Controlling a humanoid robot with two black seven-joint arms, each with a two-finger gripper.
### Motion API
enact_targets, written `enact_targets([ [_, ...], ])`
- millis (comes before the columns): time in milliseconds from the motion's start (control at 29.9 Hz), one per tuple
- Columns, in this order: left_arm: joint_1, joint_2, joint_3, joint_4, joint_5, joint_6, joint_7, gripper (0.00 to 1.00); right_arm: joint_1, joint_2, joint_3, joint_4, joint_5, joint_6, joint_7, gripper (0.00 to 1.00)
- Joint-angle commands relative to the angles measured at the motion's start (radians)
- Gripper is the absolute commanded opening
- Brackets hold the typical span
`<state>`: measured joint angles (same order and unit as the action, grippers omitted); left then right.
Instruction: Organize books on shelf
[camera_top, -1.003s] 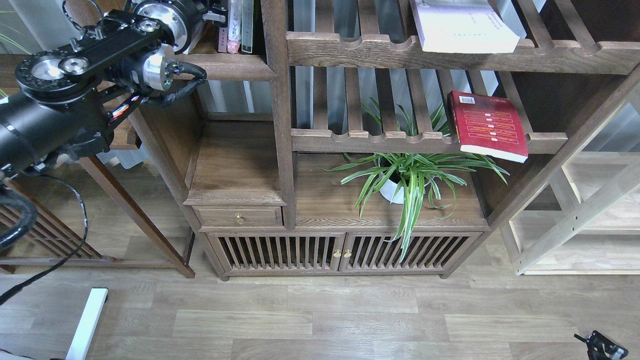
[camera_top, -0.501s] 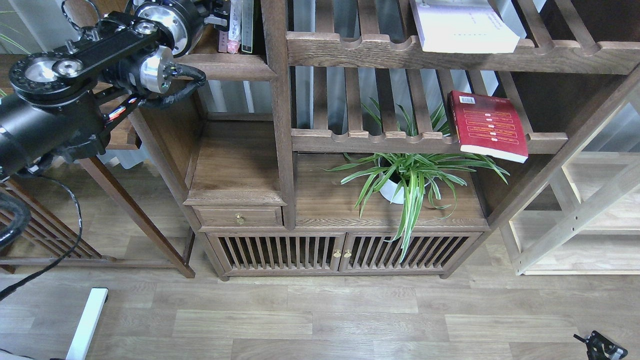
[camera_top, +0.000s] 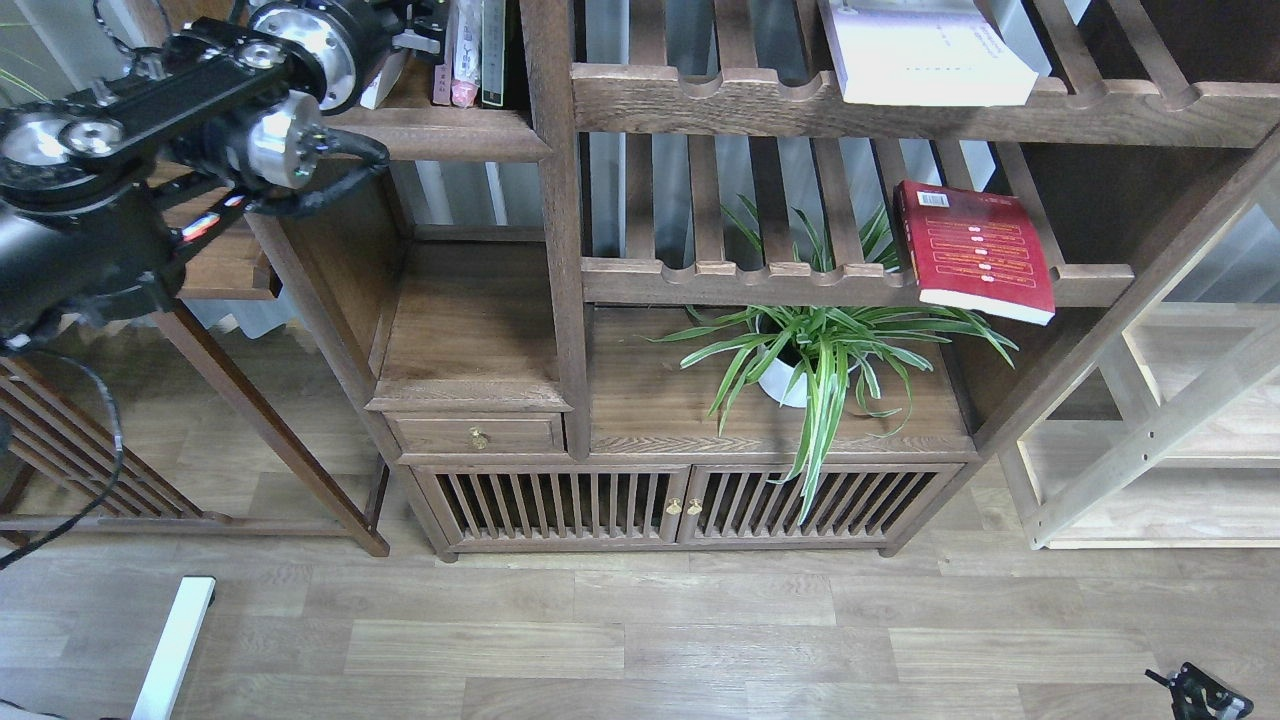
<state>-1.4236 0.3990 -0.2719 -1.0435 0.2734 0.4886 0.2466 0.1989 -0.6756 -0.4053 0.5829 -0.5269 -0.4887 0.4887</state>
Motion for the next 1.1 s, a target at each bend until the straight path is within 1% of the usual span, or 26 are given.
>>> enact_targets([
  [0, 0.000, 0.049, 0.006, -0.052, -0.008, 0.000, 0.000, 0.65, -0.001, 0.004, 0.000, 0.000, 0.001, 0.000, 0.000, 1.00],
  [301, 0.002, 0.135, 0.028, -0.165, -0.011, 0.000, 0.002, 0.65, -0.013, 0.010, 0.000, 0.003, 0.001, 0.000, 0.000, 1.00],
  [969, 0.002, 0.139, 0.033, -0.201, -0.014, 0.000, 0.002, 0.65, -0.024, -0.001, 0.000, 0.009, 0.001, 0.000, 0.000, 1.00],
  [1070, 0.002, 0.142, 0.033, -0.210, -0.014, 0.000, 0.013, 0.65, -0.023, -0.001, 0.000, 0.009, 0.001, 0.000, 0.000, 1.00],
])
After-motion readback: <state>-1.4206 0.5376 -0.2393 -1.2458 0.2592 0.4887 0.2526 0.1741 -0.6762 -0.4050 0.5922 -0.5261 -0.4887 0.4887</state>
